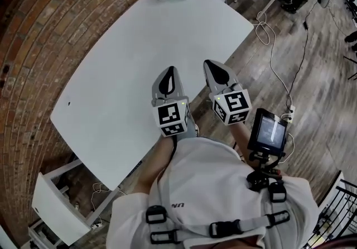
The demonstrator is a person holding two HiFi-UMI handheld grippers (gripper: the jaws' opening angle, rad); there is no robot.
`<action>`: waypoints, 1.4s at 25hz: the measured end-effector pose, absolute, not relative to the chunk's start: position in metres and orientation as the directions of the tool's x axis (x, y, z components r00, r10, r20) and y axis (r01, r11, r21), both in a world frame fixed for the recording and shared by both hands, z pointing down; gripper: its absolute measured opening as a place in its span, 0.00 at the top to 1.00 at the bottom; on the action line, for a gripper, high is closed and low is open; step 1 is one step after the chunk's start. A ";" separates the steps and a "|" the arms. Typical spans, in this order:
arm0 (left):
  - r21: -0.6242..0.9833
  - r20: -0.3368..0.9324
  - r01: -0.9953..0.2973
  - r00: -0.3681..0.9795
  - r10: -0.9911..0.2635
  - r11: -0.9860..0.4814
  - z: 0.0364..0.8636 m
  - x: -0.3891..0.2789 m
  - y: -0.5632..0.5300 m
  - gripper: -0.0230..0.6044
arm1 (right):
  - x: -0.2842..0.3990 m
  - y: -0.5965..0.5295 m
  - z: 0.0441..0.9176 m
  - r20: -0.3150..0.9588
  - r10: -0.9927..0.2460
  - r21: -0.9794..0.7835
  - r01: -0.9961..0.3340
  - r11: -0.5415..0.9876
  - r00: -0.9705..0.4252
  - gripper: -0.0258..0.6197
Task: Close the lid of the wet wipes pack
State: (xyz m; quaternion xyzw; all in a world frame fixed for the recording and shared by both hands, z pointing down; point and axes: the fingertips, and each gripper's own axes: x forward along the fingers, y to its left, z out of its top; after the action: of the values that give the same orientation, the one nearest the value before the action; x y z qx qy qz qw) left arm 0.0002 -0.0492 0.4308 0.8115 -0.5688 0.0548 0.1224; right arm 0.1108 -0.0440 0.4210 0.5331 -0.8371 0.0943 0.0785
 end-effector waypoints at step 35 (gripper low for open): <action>0.199 0.354 -0.953 0.287 -0.890 -0.229 0.482 0.011 -0.201 0.96 | 0.065 -0.521 0.511 0.589 -0.700 0.404 -0.603 0.688 -0.404 0.95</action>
State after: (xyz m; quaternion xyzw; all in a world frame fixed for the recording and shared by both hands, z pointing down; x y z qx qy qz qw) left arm 0.0110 -0.2015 0.4823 0.7794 -0.5911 0.0828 0.1906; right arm 0.0651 -0.5212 0.5111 0.3897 -0.8355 -0.0634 0.3822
